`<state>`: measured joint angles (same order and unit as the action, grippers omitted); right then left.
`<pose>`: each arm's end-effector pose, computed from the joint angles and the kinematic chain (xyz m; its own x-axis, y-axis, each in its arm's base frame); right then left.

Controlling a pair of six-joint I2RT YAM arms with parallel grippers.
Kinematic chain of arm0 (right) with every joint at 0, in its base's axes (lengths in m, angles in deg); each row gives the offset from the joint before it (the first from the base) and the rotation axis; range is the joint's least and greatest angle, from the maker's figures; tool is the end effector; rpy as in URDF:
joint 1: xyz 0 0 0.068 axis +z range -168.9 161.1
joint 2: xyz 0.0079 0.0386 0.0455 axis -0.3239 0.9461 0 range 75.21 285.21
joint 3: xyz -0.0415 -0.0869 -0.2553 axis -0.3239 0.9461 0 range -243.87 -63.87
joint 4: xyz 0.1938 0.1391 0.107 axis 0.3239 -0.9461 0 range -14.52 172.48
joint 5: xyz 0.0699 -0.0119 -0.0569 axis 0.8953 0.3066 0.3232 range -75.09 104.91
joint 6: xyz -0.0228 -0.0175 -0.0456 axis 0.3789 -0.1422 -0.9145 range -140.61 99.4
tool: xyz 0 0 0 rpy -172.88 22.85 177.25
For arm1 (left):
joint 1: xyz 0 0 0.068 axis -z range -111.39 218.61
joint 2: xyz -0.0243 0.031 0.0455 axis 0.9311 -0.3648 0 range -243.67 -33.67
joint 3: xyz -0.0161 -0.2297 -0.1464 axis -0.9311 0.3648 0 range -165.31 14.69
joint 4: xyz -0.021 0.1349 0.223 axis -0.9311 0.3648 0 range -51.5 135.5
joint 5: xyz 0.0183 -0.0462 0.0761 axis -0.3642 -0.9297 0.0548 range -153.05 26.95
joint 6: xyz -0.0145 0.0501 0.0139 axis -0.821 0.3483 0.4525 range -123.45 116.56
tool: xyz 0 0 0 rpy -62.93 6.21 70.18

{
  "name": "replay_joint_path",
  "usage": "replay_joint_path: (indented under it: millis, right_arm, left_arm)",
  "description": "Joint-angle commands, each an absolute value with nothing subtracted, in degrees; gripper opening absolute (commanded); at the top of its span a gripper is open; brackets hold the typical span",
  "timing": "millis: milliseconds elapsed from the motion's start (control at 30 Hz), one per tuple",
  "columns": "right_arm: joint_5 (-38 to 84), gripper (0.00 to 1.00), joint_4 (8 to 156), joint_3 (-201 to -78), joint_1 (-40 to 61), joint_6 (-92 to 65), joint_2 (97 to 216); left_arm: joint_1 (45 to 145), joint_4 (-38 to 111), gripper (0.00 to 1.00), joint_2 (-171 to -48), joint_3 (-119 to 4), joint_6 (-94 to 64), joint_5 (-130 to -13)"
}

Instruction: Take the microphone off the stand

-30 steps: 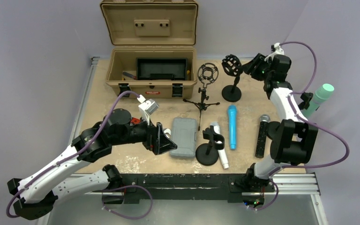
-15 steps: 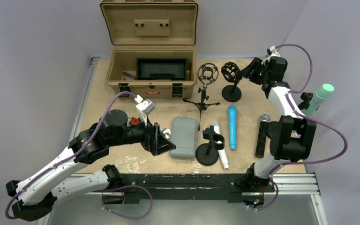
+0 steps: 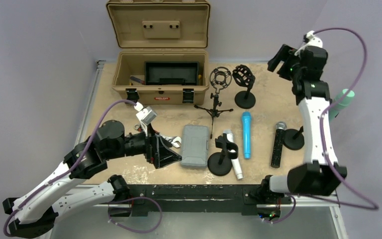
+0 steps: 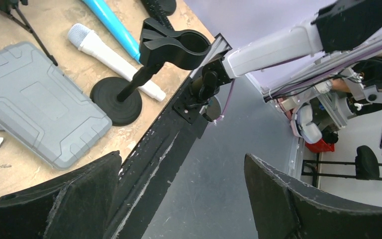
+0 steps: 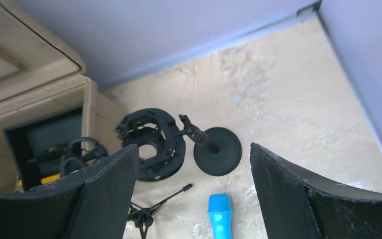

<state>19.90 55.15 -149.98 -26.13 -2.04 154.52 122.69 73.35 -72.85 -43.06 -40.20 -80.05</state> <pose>0.3076 -0.0358 0.4232 -0.3156 0.3597 -0.8781 0.1531 0.9326 0.3270 0.0691 -0.1132 0.3849 -0.6937 -0.0178 -0.7201 0.6540 0.4033 -0.6400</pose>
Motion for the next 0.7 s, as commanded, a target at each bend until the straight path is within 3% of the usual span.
replay_joint_path:
  millis: [0,300,667]
  right_arm:
    - [13.07,0.80,51.89,-150.37,-25.94,-3.75,141.84]
    - [4.32,0.79,49.67,-146.32,-25.98,0.52,115.51]
    - [-33.77,0.75,32.00,-148.26,-26.00,5.05,119.99]
  left_arm:
    - [122.92,71.91,0.91,-72.66,-44.27,-38.39,-83.30]
    - [122.93,72.13,0.91,-71.23,-44.11,-36.88,-87.37]
    - [122.92,71.70,0.91,-66.77,-42.53,-39.37,-90.63]
